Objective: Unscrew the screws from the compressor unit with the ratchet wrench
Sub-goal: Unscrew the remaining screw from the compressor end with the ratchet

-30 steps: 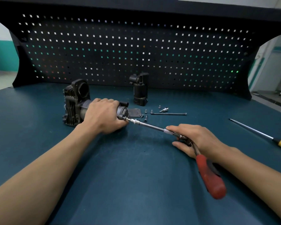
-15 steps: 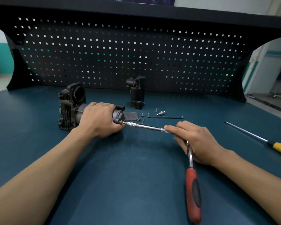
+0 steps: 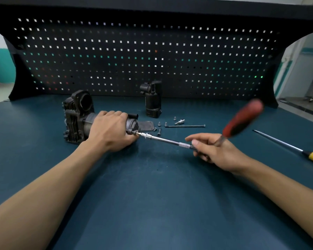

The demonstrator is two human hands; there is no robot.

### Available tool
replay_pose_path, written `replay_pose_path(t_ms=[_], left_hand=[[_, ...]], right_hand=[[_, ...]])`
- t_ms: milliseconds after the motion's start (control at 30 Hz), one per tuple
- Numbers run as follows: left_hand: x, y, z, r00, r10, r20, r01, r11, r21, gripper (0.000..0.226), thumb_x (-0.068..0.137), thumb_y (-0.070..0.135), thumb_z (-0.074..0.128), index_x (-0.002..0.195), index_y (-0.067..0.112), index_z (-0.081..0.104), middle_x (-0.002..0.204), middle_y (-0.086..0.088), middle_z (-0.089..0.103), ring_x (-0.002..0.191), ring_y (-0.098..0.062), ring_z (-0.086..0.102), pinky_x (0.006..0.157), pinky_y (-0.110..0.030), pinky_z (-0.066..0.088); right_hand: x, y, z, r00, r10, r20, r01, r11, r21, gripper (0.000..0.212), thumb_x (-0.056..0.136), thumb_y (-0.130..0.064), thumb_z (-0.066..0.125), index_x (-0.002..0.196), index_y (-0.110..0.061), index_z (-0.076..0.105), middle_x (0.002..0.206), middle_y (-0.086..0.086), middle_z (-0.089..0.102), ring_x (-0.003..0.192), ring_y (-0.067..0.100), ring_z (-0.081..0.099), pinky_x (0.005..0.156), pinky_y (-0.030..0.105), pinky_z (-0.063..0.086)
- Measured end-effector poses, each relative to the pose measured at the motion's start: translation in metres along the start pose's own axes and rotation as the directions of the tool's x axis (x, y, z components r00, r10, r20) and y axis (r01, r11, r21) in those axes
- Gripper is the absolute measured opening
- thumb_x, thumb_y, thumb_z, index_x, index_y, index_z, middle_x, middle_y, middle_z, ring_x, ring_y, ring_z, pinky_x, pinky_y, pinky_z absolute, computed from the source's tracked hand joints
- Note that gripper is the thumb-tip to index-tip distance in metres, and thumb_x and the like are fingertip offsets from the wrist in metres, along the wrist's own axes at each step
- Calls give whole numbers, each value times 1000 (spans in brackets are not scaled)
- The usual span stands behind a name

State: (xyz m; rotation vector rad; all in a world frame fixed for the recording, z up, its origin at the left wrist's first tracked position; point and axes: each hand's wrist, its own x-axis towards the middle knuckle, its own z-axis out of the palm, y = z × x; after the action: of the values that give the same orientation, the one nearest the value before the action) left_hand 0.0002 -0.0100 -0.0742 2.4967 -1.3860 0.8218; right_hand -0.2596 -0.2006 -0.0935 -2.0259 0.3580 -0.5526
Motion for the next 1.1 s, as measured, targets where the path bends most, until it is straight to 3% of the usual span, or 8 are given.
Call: replay_pose_path(t_ms=[133, 300, 500, 667, 800, 867, 933, 1100], left_hand=[[0, 1, -2, 1000, 1, 18, -1, 1000, -1, 63, 72, 73, 39, 103, 23, 63, 96, 2, 67, 95, -22, 61, 91, -38, 39], [0, 1, -2, 1000, 7, 4, -7, 1000, -11, 63, 70, 73, 40, 101, 24, 64, 92, 3, 67, 92, -23, 62, 89, -39, 41], [-1, -2, 0, 1000, 14, -2, -14, 1000, -6, 60, 70, 73, 43, 99, 25, 65, 89, 4, 67, 89, -22, 62, 88, -38, 42], [-2, -1, 0, 1000, 8, 0, -8, 1000, -30, 55, 69, 73, 45, 93, 27, 63, 87, 7, 66, 86, -21, 61, 84, -38, 41], [1, -1, -1, 1000, 8, 23, -7, 1000, -27, 55, 68, 74, 46, 92, 26, 61, 89, 7, 66, 88, -22, 62, 83, -38, 41], [1, -2, -1, 1000, 8, 27, -8, 1000, -23, 55, 68, 74, 48, 92, 26, 60, 90, 6, 66, 90, -22, 62, 84, -38, 41], [1, -3, -1, 1000, 12, 27, -11, 1000, -22, 54, 68, 74, 48, 92, 26, 59, 91, 5, 66, 90, -23, 62, 84, -38, 41], [1, -2, 0, 998, 30, 47, -31, 999, 13, 65, 70, 75, 39, 101, 23, 62, 99, 1, 68, 97, -24, 62, 89, -39, 41]], right_hand=[[5, -9, -1, 919, 371, 133, -390, 817, 425, 63, 98, -60, 40, 96, -10, 79, 79, 25, 70, 39, 16, 43, 35, 20, 27], [3, -17, -6, 804, 436, 405, -591, 503, 631, 79, 100, -63, 28, 91, -4, 79, 74, 19, 66, 30, 10, 37, 25, 16, 27], [2, -16, -5, 793, 426, 436, -608, 508, 610, 74, 99, -62, 31, 93, -7, 79, 68, 14, 60, 29, 9, 34, 27, 16, 27], [-1, -13, -1, 930, 328, 165, -367, 843, 393, 59, 97, -58, 42, 98, -11, 76, 64, 21, 61, 32, 17, 33, 35, 20, 28], [-3, -5, -3, 994, -109, -8, 109, 994, -28, 39, 98, -55, 44, 103, -30, 73, 70, -1, 68, 47, 6, 53, 47, 16, 40], [-2, 0, -8, 931, -364, 25, 340, 841, -421, 39, 99, -59, 38, 108, -38, 70, 79, -18, 66, 68, 2, 62, 63, 18, 48], [-2, 6, -11, 834, -545, 84, 464, 612, -641, 36, 103, -50, 38, 117, -33, 67, 81, -17, 57, 72, 8, 58, 63, 34, 52], [-2, 11, -10, 763, -635, 123, 515, 481, -710, 25, 103, -36, 45, 124, -32, 58, 89, -12, 57, 73, 14, 58, 52, 38, 51]])
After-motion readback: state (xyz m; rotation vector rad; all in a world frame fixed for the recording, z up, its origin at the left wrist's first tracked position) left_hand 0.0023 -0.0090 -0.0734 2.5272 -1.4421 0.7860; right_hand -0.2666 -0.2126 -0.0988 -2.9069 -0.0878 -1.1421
